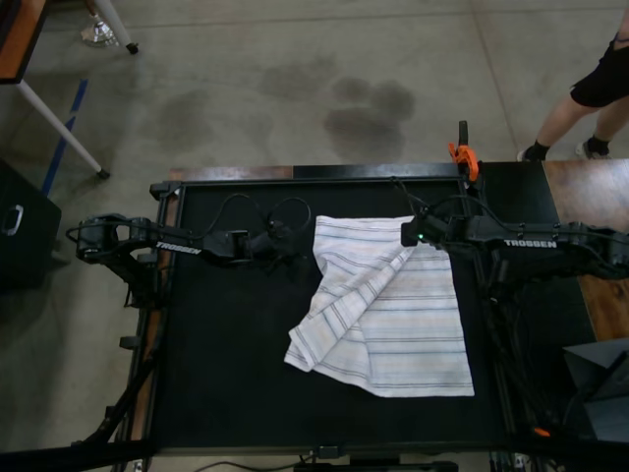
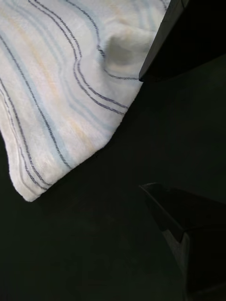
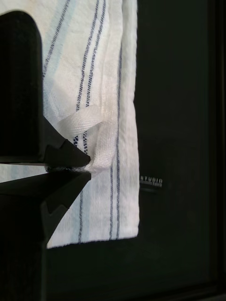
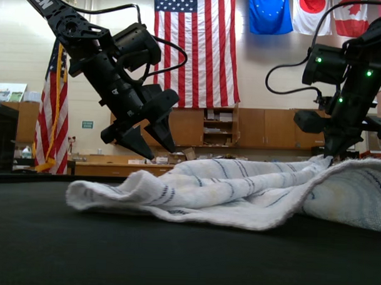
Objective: Fold the towel
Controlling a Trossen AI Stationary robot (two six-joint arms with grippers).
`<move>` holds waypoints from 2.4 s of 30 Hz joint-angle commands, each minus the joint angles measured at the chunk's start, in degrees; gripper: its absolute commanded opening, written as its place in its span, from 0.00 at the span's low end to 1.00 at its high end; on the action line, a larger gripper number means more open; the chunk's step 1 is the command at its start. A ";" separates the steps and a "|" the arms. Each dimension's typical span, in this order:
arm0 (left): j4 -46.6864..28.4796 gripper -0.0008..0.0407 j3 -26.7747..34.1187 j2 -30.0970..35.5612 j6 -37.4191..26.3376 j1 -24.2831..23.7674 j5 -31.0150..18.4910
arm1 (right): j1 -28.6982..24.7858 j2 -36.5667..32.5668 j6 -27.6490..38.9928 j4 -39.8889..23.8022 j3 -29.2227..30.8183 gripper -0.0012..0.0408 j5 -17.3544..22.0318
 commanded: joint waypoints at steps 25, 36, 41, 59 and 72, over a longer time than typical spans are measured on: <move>-0.02 0.74 0.02 0.02 0.00 0.00 0.42 | -8.44 0.39 -2.71 -3.96 -0.04 0.12 0.31; -0.13 0.74 0.02 0.02 0.02 0.00 0.42 | -8.39 0.39 -3.32 -4.24 -0.04 0.36 -0.50; -0.70 0.74 0.02 0.02 0.00 0.00 0.83 | -8.39 0.37 -3.30 -5.20 0.09 0.42 -1.01; -1.01 0.74 0.02 0.02 11.26 -3.06 9.07 | 4.48 0.22 6.45 -2.75 0.44 0.43 -15.21; 2.97 0.73 0.02 2.05 25.29 -20.85 11.52 | 20.28 0.22 9.31 11.87 0.42 0.43 -12.35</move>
